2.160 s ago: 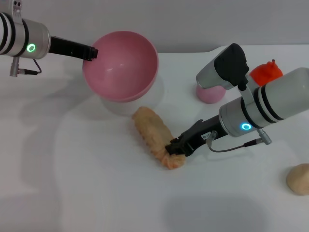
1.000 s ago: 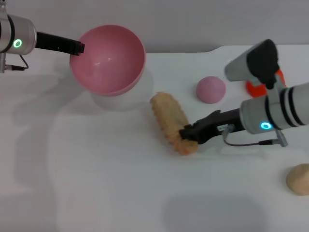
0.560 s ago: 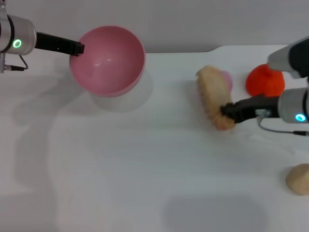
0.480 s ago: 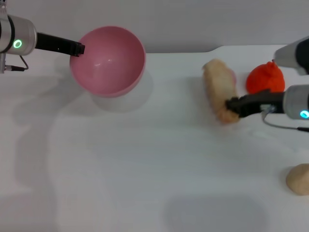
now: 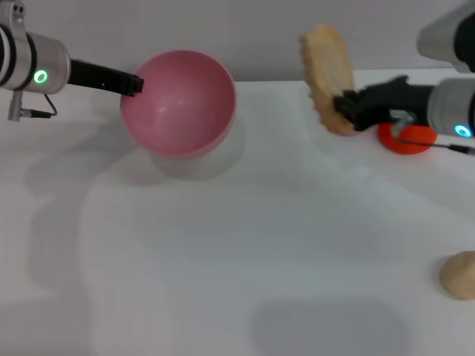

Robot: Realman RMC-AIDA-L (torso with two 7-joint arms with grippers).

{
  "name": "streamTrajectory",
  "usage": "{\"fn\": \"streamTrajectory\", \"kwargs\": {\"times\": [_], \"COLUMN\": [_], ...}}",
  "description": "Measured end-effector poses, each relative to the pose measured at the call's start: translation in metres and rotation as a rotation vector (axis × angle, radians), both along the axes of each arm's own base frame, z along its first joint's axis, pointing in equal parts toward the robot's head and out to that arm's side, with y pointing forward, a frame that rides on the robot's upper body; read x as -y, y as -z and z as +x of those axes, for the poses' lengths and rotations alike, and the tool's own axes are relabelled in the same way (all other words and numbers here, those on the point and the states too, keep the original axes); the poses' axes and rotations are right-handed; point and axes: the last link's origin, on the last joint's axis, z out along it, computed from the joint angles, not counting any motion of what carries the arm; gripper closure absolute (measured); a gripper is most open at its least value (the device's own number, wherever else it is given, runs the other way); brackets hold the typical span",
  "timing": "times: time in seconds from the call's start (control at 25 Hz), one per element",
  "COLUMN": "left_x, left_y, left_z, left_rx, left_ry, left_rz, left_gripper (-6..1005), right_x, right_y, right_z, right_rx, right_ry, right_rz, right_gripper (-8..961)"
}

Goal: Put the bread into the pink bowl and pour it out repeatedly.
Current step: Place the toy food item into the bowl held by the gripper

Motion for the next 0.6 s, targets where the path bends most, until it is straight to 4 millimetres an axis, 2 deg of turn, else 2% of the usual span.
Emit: {"fn": "streamTrajectory", "kwargs": {"times": [0.04, 0.2, 0.48, 0.6], "left_x": [0.001, 0.003, 0.004, 0.005], "left_y": [0.002, 0.007, 0.01, 0.013], "left_z": [0.001, 0.003, 0.001, 0.002], "left_rx": [0.001, -0.005, -0.009, -0.012], "left_ry": [0.001, 0.008, 0.006, 0.009], "left_rz": [-0.006, -0.025, -0.031, -0.037], "left_gripper": [954, 954, 954, 954], "right_x": [0.0, 0.002, 0.003, 0.008], "right_y": [0.0, 0.0, -0.004, 0.001], "right_z": [0.0, -0.033, -0.078, -0.098], "right_rx": [0.0, 0.003, 0.003, 0.01], "right_ry": [0.0, -0.103, -0.247, -0.316], "right_rz": [0.0, -0.003, 0.021, 0.006], "right_gripper": [864, 864, 865, 865]}}
